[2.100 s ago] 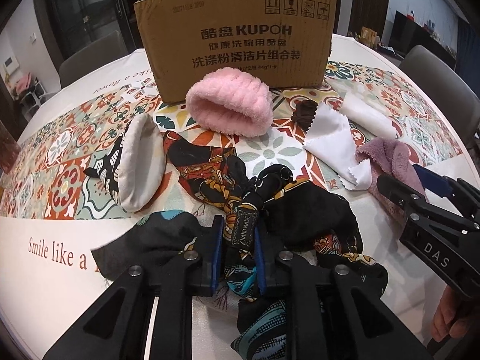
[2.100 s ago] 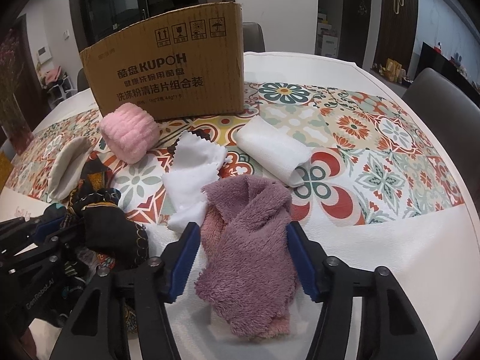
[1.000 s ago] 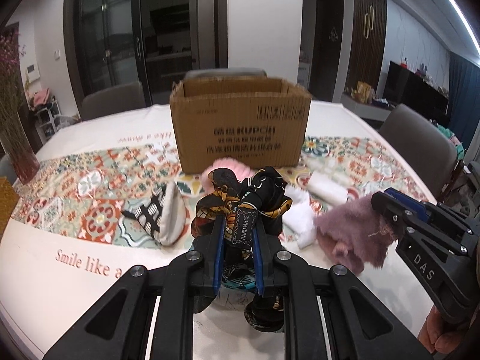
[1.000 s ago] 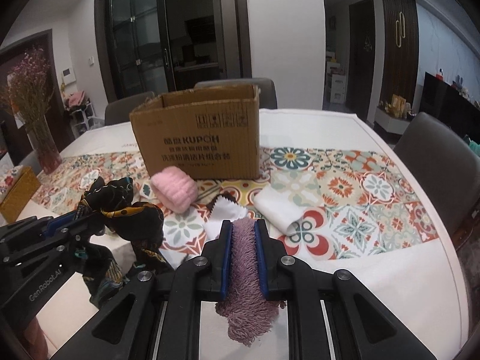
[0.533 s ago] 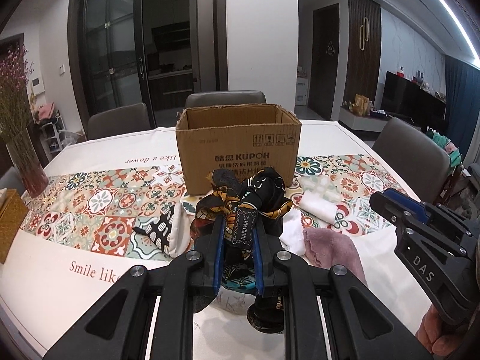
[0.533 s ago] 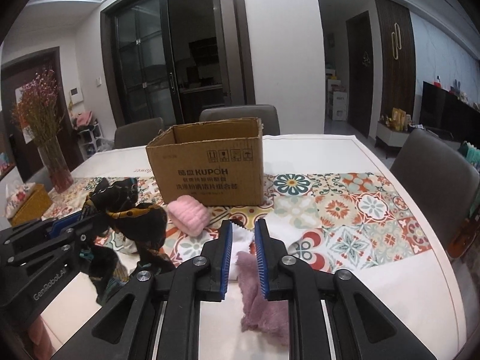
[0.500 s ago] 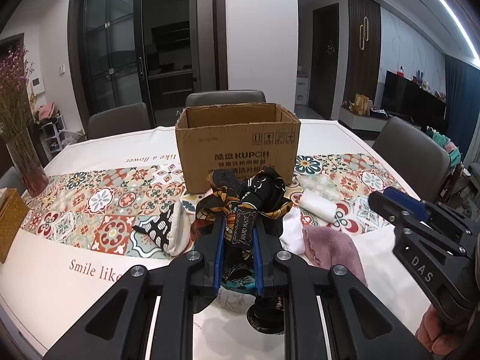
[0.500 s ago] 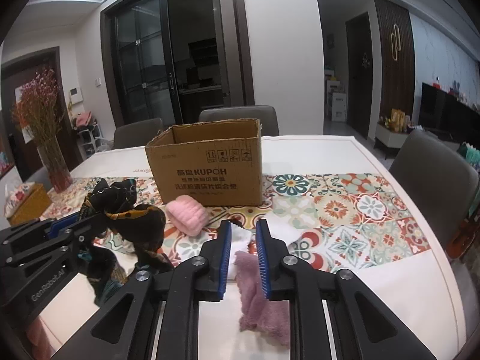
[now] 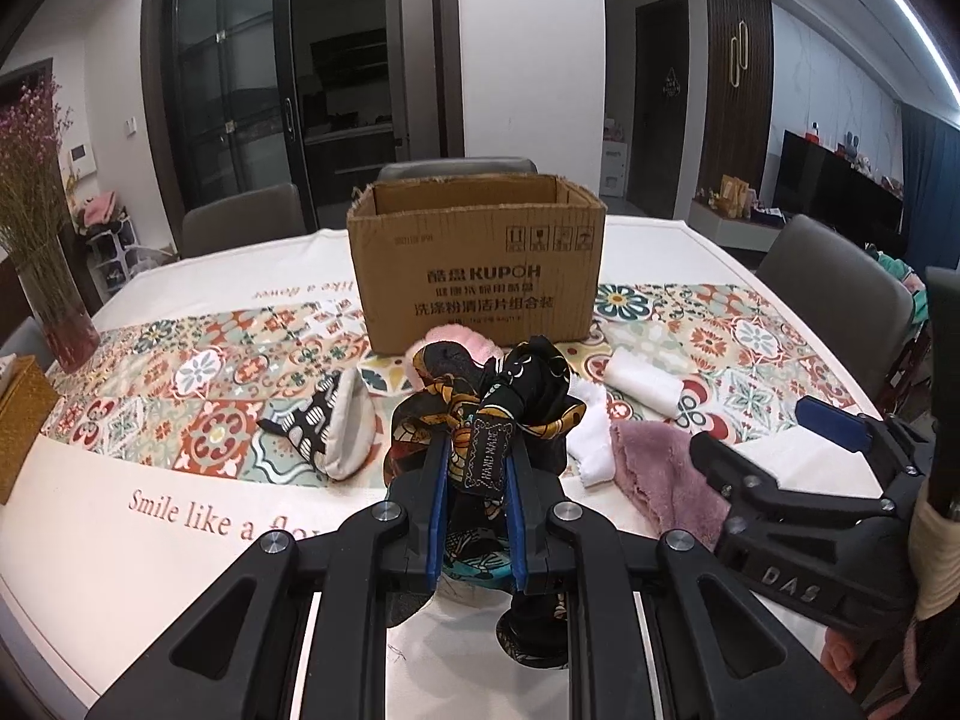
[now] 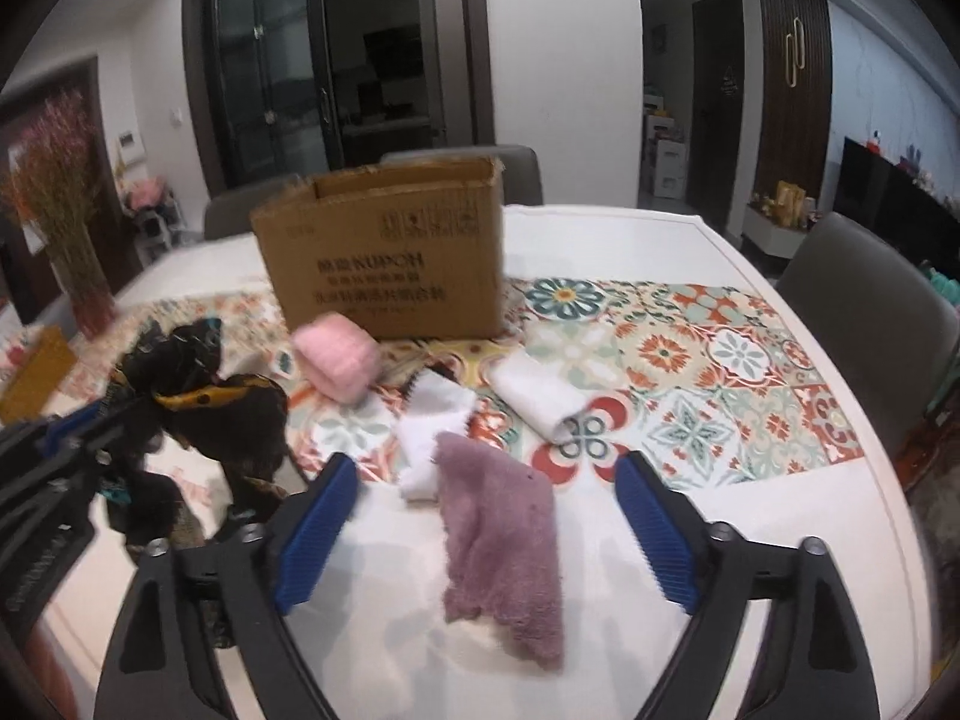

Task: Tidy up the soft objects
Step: 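Close left tool on dark scarf while right tool grips and lifts mauve towel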

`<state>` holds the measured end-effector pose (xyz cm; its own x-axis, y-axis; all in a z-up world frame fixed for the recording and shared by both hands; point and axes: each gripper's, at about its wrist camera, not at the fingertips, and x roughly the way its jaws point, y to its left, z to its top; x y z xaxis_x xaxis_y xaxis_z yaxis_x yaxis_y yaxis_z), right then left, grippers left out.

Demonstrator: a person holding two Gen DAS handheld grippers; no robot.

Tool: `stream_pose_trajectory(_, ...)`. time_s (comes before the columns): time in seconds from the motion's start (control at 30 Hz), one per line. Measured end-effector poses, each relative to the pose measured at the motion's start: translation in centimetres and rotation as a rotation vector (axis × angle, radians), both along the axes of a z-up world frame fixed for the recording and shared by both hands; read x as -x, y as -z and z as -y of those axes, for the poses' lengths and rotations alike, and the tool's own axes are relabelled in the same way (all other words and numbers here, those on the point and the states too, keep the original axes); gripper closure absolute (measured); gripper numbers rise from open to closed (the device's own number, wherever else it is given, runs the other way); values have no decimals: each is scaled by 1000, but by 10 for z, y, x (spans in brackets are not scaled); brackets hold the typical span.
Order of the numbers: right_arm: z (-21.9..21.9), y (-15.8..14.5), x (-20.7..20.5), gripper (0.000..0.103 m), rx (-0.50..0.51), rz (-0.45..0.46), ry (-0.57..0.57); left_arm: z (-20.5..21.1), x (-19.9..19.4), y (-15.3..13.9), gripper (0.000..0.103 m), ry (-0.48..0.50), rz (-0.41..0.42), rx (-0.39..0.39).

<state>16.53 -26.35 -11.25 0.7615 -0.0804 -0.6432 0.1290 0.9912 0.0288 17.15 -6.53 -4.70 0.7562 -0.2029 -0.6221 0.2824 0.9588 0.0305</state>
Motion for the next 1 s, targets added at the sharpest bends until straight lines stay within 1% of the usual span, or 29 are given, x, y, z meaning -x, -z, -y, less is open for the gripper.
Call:
stream_pose_trajectory(0.07, -2, 5, -2, 13, -3, -5, -45, 3, -2, 5, 85, 2, -14, -4)
stream_pose_trajectory(0.13, 0, 10, -5, 13, -28, -17, -74, 6, -4, 9, 85, 6, -23, -17)
stream_pose_trajectory(0.2, 3, 17, -11, 13, -59, -44, -98, 9, -5, 14, 85, 10, -41, -13)
stream_pose_trajectory(0.33, 7, 31, -21, 14, -64, -103, -99, 14, -8, 23, 85, 7, -61, -23)
stream_pose_trajectory(0.43, 12, 42, -29, 15, -92, -146, -102, 18, -11, 30, 85, 4, -77, -33)
stream_pose_trajectory(0.53, 15, 54, -36, 18, -117, -177, -102, 20, -14, 36, 85, 4, -92, -41)
stream_pose_trajectory(0.63, 16, 65, -44, 29, -117, -214, -98, 23, -17, 41, 85, 4, -98, -53)
stream_pose_trajectory(0.67, 17, 67, -45, 36, -121, -223, -98, 23, -17, 42, 85, 4, -99, -56)
stream_pose_trajectory(0.7, 17, 72, -49, 40, -128, -240, -96, 24, -18, 44, 85, 1, -100, -60)
stream_pose_trajectory(0.83, 18, 82, -55, 51, -143, -280, -97, 25, -21, 49, 85, -3, -114, -66)
stream_pose_trajectory(0.9, 17, 85, -55, 57, -126, -281, -93, 24, -22, 51, 85, -5, -118, -69)
stream_pose_trajectory(0.97, 16, 85, -55, 60, -113, -283, -94, 24, -22, 54, 85, -6, -125, -69)
stream_pose_trajectory(1.0, 15, 84, -54, 65, -105, -283, -97, 23, -22, 55, 85, -5, -129, -67)
